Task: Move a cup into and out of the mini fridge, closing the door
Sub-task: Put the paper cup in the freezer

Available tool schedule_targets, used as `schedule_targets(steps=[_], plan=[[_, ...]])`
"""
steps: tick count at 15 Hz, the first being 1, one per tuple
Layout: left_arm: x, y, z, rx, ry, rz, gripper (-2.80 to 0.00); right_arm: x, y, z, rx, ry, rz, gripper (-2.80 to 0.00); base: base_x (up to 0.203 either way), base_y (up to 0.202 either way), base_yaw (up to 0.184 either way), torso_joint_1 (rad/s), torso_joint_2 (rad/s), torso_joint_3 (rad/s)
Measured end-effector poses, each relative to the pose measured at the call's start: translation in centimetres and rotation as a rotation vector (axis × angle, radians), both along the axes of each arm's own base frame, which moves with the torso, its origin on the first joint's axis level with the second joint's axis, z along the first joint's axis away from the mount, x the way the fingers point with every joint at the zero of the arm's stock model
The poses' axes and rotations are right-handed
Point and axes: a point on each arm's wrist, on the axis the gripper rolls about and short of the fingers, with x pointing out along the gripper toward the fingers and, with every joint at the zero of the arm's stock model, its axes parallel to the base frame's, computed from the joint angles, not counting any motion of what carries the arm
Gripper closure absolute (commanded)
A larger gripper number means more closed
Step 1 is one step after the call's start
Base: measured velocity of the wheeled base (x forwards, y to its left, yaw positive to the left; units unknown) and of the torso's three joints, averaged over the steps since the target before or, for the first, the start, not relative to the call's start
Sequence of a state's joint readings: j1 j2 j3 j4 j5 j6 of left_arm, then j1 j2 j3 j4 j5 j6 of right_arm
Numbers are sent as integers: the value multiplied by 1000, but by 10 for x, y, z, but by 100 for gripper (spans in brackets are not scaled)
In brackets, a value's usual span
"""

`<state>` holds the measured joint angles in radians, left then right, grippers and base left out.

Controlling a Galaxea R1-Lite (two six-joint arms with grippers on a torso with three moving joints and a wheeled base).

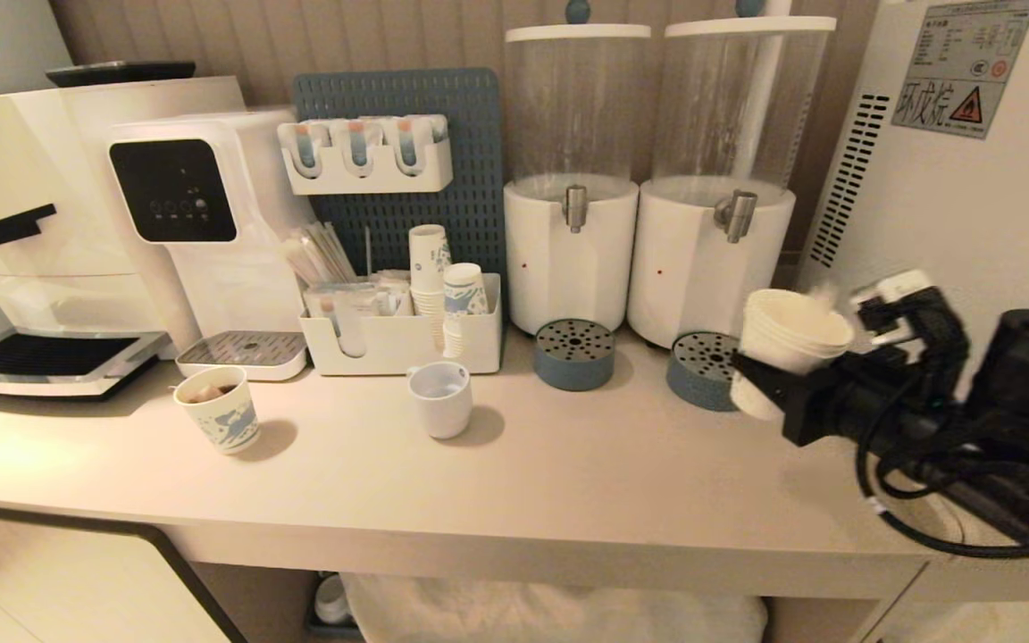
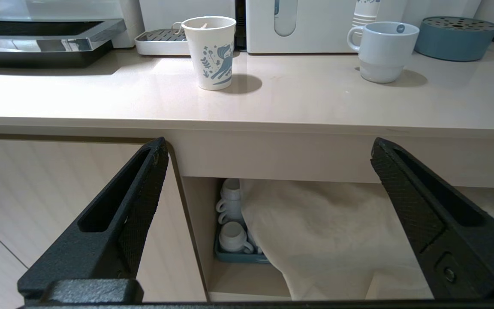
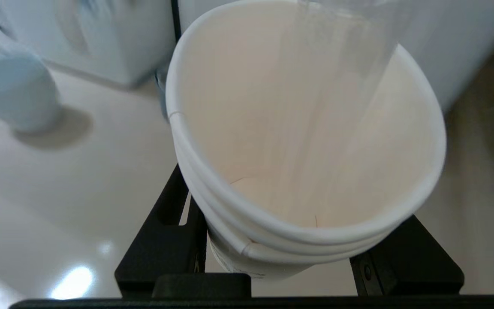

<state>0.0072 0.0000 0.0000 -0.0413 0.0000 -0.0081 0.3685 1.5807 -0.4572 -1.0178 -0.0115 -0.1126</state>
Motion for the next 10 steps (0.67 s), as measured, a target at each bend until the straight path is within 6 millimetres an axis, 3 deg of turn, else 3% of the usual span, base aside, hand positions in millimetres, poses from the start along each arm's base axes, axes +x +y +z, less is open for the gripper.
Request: schedule_targets(steps=[3, 5, 7, 10], plan=[[0, 0, 0, 0, 0, 0, -280, -62, -26, 45, 4, -49, -86, 0, 0, 0, 0, 0, 0, 0], [0, 0, 0, 0, -1, 0, -280, -107, -45, 62, -2, -83, -159, 0, 0, 0, 0, 0, 0, 0], [0, 0, 0, -1, 0, 0, -280, -155, -66, 70, -8, -110, -258, 0, 0, 0, 0, 0, 0, 0], [0, 0, 0, 0, -1, 0, -280, -218, -94, 60, -27, -114, -457, 0, 0, 0, 0, 0, 0, 0]])
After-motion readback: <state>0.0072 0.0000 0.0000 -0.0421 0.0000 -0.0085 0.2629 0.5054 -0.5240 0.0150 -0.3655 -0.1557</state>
